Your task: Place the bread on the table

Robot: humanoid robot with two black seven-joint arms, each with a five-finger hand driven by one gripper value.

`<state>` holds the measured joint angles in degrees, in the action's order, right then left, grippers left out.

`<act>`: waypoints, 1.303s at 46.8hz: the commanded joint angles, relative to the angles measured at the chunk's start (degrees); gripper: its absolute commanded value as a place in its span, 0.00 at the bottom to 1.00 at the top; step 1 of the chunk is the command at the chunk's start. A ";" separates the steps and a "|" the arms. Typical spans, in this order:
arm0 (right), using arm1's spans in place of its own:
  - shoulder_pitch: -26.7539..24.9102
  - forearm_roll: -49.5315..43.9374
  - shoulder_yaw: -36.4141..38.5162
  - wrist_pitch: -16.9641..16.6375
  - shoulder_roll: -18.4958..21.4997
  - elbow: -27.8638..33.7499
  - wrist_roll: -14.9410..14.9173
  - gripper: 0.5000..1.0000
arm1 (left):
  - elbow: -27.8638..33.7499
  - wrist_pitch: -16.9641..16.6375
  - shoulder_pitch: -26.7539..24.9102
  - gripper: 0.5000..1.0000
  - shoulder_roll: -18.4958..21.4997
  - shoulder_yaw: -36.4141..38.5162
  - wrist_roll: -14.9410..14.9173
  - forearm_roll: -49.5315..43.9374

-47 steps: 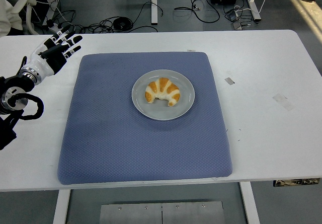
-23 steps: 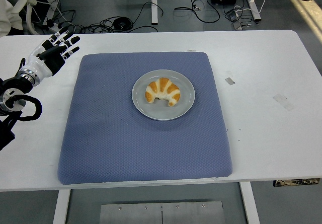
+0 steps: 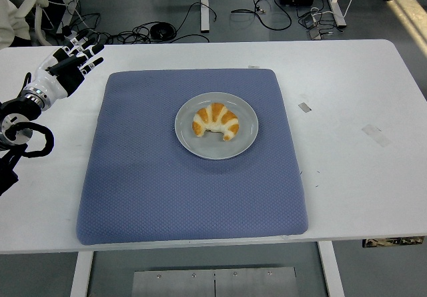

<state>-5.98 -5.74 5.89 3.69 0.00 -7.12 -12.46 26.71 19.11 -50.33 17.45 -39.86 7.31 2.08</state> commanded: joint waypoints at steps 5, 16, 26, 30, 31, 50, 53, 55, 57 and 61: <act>0.00 0.03 0.00 0.00 0.00 0.00 -0.02 1.00 | -0.07 -0.30 -0.03 0.97 -0.05 -0.22 -0.02 -0.23; 0.00 -0.06 0.00 0.00 0.00 0.00 -0.02 1.00 | -0.07 -0.21 -0.64 0.97 0.21 0.05 -0.02 -0.23; 0.00 0.03 0.00 0.00 0.00 0.00 -0.02 1.00 | 0.01 0.05 -0.91 0.97 0.21 0.05 -0.02 0.03; 0.00 0.03 0.00 0.00 0.00 0.00 -0.02 1.00 | -0.07 -0.04 -0.82 0.97 0.30 0.13 -0.11 0.03; 0.00 -0.06 0.00 0.00 0.00 0.00 -0.02 1.00 | -0.07 -0.21 -0.82 0.97 0.30 0.13 -0.11 0.03; 0.00 0.03 0.00 0.00 0.00 0.00 -0.02 1.00 | -0.07 -0.56 -1.00 0.97 0.48 2.59 -0.19 0.47; 0.00 -0.06 0.00 0.00 0.00 0.00 -0.02 1.00 | -0.07 -0.56 -1.00 0.97 0.65 2.68 -0.19 0.56; 0.00 0.03 0.00 0.00 0.00 0.00 -0.02 1.00 | -0.07 -0.56 -1.08 0.97 0.65 2.86 -0.19 0.56; 0.00 -0.06 0.00 0.00 0.00 0.00 -0.02 1.00 | -0.07 -0.65 -1.17 0.97 0.65 3.12 -0.19 0.47; 0.00 0.03 0.00 0.00 0.00 0.00 -0.02 1.00 | -0.07 -0.56 -1.35 0.97 0.65 3.21 -0.19 0.56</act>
<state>-5.97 -5.77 5.89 3.69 0.00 -7.12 -12.50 26.63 18.53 -51.49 18.15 -36.69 7.08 2.61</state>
